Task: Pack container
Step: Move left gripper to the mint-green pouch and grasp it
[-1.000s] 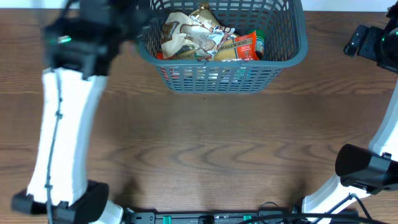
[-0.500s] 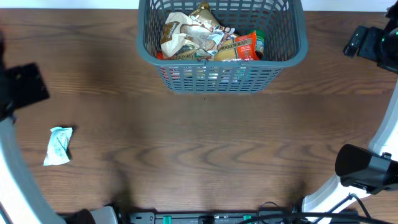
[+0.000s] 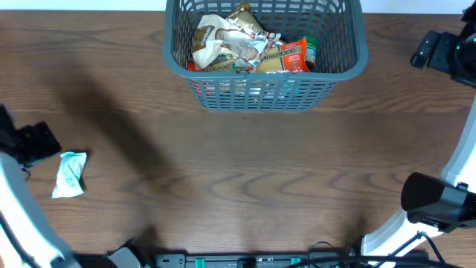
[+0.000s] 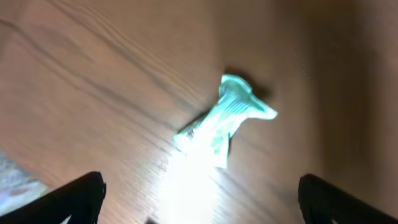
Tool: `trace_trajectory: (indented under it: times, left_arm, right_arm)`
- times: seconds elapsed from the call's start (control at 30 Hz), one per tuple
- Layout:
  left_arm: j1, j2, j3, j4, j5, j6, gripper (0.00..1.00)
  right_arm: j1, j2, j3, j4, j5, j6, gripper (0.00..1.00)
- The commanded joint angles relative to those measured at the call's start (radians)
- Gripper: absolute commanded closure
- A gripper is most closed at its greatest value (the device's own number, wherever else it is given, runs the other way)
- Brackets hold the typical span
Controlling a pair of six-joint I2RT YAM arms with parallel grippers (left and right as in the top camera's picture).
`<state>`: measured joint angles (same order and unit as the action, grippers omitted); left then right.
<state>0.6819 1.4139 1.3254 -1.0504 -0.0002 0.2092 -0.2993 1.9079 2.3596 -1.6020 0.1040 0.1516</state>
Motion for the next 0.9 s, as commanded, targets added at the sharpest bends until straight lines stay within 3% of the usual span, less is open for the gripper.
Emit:
trace_trajectory:
  times: [0.0,0.23,0.4,0.63,0.87]
  left_arm:
    - [0.016,0.077,-0.028,0.017,0.02,0.116,0.02]
    - [0.014,0.266,-0.028,0.054,0.021,0.235,0.01]
    - [0.014,0.363,-0.029,0.044,0.13,0.31,0.01]
    - [0.013,0.423,-0.036,0.046,0.157,0.386,0.01]
    - [0.015,0.46,-0.079,0.109,0.138,0.389,0.01]
  right_arm:
    - [0.008,-0.012,-0.004,0.006,-0.004,-0.007,0.01]
    - [0.008,-0.011,-0.004,0.029,-0.003,-0.007,0.01]
    - [0.007,-0.011,-0.004,0.045,-0.003,-0.007,0.01]
    - [0.007,-0.011,-0.004,0.06,-0.003,-0.007,0.01]
    - [0.007,-0.011,-0.004,0.064,-0.003,-0.008,0.01]
